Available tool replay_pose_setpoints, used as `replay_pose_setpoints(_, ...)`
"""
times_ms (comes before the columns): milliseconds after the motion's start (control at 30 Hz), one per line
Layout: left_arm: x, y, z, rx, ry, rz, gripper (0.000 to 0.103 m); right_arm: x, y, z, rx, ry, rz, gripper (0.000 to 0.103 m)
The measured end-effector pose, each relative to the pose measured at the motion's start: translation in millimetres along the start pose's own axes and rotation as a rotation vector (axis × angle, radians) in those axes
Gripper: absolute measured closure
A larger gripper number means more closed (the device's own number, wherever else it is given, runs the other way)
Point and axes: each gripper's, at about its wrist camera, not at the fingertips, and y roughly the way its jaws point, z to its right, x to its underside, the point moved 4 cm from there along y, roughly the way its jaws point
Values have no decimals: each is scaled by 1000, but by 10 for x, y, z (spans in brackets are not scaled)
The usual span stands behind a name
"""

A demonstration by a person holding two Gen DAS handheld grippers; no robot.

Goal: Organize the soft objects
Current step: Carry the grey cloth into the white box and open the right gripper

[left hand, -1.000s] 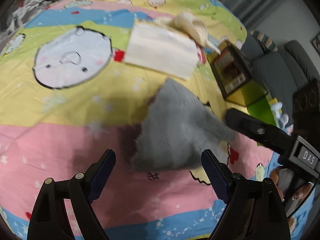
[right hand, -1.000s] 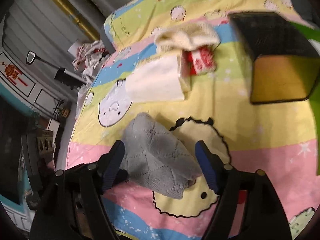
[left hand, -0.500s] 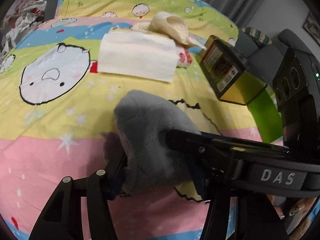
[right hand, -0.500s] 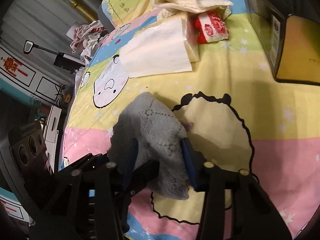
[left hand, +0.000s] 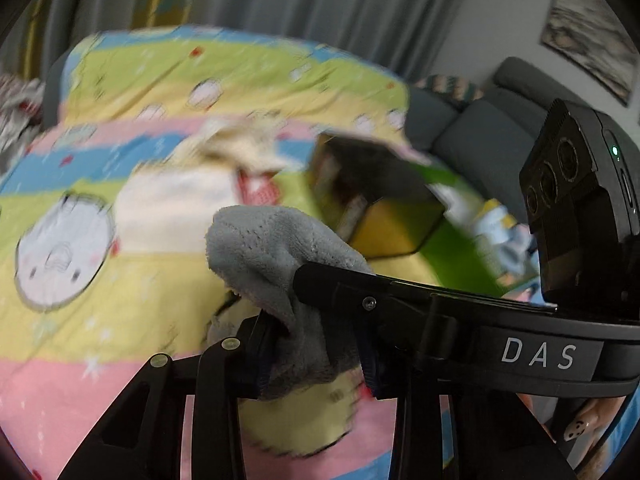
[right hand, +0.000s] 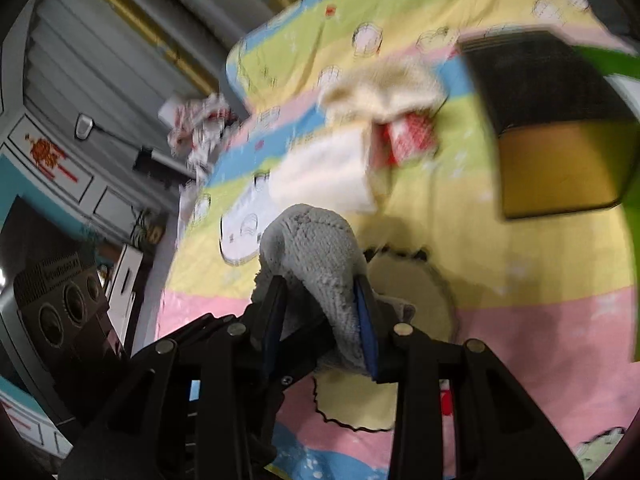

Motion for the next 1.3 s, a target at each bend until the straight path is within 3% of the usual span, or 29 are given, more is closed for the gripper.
replay_pose_setpoints(300, -655, 271, 1130, 198, 189, 48, 67, -510, -1155, 560, 122, 106, 279, 70)
replay_pose_setpoints(500, -1050, 680, 1685, 302, 266, 60, 67, -845, -1604, 1049, 198, 186, 403, 70)
replay_pose_setpoints(767, -1219, 1344, 2024, 361, 301, 3, 67, -1043, -1698, 1633, 289, 267, 485, 71)
replay_pose_setpoints(967, -1101, 1751, 2066, 360, 251, -78, 66, -1041, -1582, 2023, 344, 348, 461, 72)
replay_pose_setpoints(1067, -1068, 1826, 2058, 356, 226, -107, 52, -1032, -1611, 2085, 393, 356, 476, 70)
replay_pose_setpoints(1133, -1044, 1792, 2061, 366, 226, -116, 36, -1024, -1646, 2100, 408, 365, 485, 69)
replay_pose_setpoints(1200, -1036, 1713, 2052, 366, 233, -117, 25, -1007, -1698, 2079, 409, 363, 503, 60)
replay_pose_setpoints(1267, -1039, 1611, 2028, 349, 248, -121, 16, -990, -1736, 2058, 408, 360, 521, 36)
replay_pose_setpoints(1300, -1040, 1567, 2008, 344, 253, -123, 15, -972, -1768, 2026, 413, 354, 533, 33)
